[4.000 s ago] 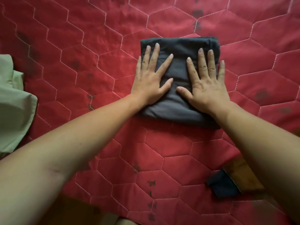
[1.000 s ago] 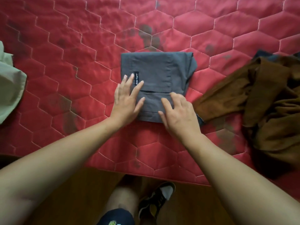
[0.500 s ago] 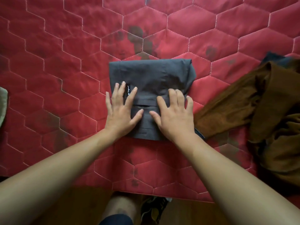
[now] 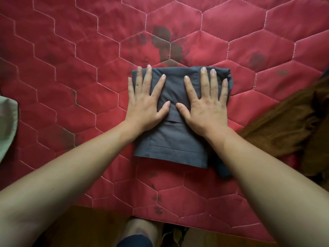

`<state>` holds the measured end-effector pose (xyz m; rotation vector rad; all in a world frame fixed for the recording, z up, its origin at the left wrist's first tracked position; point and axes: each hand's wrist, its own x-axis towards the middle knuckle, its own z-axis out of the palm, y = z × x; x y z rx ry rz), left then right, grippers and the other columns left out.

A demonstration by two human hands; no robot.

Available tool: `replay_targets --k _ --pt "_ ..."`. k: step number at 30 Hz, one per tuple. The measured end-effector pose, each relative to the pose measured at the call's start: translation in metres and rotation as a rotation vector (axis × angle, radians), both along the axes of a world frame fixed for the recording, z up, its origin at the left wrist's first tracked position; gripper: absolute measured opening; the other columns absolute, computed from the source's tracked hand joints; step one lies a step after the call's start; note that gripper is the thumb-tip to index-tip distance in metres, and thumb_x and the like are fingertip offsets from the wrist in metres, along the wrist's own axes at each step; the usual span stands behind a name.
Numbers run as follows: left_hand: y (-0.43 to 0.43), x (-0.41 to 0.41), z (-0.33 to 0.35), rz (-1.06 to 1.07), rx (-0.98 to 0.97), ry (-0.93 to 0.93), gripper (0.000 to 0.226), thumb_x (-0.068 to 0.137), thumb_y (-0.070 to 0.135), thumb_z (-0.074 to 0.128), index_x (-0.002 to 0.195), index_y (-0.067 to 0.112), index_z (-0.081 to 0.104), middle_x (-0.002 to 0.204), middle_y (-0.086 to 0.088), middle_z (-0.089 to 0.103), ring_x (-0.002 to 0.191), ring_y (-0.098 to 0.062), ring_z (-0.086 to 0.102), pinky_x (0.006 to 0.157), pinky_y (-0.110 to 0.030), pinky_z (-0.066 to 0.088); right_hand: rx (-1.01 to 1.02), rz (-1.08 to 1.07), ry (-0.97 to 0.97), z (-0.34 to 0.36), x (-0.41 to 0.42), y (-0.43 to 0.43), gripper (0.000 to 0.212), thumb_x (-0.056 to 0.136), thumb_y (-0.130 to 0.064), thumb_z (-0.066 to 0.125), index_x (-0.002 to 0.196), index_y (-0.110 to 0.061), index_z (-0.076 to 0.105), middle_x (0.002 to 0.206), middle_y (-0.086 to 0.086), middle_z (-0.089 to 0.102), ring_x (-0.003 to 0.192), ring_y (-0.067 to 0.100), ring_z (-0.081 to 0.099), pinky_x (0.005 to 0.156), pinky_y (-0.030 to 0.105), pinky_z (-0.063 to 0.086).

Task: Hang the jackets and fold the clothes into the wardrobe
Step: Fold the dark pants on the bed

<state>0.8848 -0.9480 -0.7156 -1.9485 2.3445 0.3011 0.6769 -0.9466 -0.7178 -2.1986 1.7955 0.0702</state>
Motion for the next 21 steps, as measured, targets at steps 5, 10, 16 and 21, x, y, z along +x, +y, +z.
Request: replay_targets --k 5,10,16,21 --pt "0.004 0.004 0.001 0.01 0.005 0.023 0.079 0.092 0.058 0.047 0.161 0.029 0.023 0.169 -0.016 0.0 0.156 -0.037 -0.007 0.121 -0.065 0.004 -0.05 -0.009 -0.013 -0.001 -0.005 0.002 0.069 0.099 -0.067 0.034 0.161 -0.037 0.024 0.171 0.015 0.007 0.157 0.035 0.003 0.123 0.063 0.006" --pt "0.004 0.005 -0.001 0.015 -0.024 0.091 0.075 0.093 0.051 0.052 0.16 0.027 0.027 0.169 -0.017 0.003 0.156 -0.035 -0.005 0.122 -0.062 0.006 -0.014 -0.028 -0.011 -0.001 -0.003 0.0 0.074 0.098 -0.069 0.028 0.162 -0.036 0.016 0.171 0.016 -0.002 0.157 0.034 -0.005 0.123 0.064 0.003" --pt "0.038 0.022 -0.004 -0.078 -0.018 0.12 0.08 0.089 0.053 0.058 0.159 0.024 0.031 0.168 -0.019 0.007 0.155 -0.039 -0.002 0.124 -0.058 0.007 0.003 0.017 0.033 0.003 -0.003 0.049 0.084 0.094 -0.075 0.034 0.163 -0.032 0.015 0.171 0.011 -0.004 0.157 0.034 -0.007 0.119 0.071 0.002" --pt "0.035 0.023 -0.002 -0.077 -0.007 0.133 0.08 0.091 0.054 0.057 0.159 0.024 0.029 0.168 -0.019 0.004 0.155 -0.039 -0.004 0.124 -0.058 0.007 0.037 0.032 0.062 0.004 -0.002 0.045 0.087 0.093 -0.079 0.03 0.163 -0.032 0.011 0.171 0.013 -0.008 0.156 0.037 -0.011 0.118 0.073 0.002"
